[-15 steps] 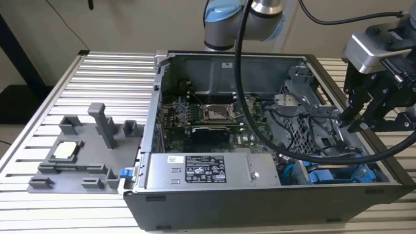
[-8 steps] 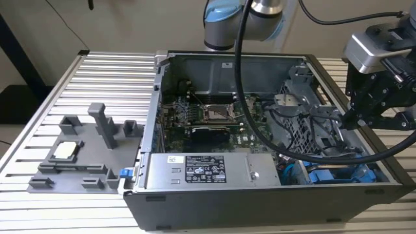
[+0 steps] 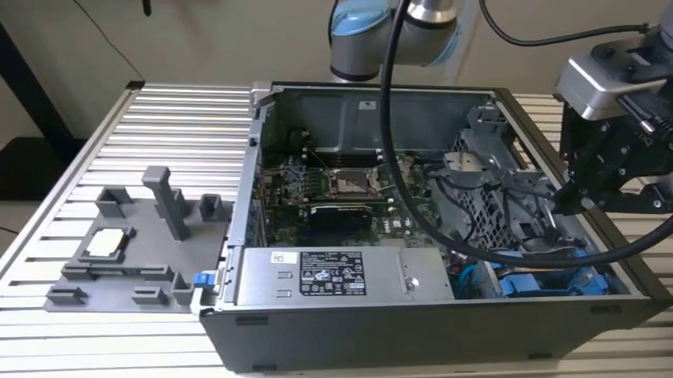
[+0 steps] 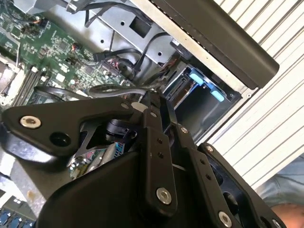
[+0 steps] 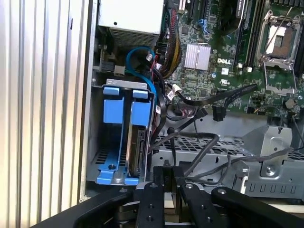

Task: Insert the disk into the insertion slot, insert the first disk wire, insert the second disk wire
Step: 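Insert the first disk wire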

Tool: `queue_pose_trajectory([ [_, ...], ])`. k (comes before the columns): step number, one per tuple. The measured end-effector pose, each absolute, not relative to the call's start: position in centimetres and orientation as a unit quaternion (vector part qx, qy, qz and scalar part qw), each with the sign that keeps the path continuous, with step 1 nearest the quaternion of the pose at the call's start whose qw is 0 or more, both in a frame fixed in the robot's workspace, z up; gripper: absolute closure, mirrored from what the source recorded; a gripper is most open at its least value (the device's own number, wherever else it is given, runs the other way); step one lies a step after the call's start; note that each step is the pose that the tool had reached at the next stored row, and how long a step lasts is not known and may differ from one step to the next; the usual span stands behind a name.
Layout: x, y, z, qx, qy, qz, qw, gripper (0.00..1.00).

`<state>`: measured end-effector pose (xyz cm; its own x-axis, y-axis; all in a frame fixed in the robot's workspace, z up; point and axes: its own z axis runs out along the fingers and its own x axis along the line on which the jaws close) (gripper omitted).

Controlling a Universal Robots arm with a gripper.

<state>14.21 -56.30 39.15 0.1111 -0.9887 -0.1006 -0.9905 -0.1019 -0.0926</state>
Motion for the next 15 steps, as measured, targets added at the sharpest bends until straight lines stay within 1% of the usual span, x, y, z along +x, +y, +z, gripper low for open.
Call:
queue_pose_trajectory([
  [7,14.2,-56.3,38.4,-0.737,0.673,0.001,0.063,0.81],
  [9,14.2,-56.3,38.3,-0.734,0.677,-0.003,0.059,0.81],
  [13,14.2,-56.3,38.1,-0.732,0.679,-0.014,0.047,0.81],
  [15,14.2,-56.3,38.0,-0.731,0.68,-0.015,0.046,0.81],
])
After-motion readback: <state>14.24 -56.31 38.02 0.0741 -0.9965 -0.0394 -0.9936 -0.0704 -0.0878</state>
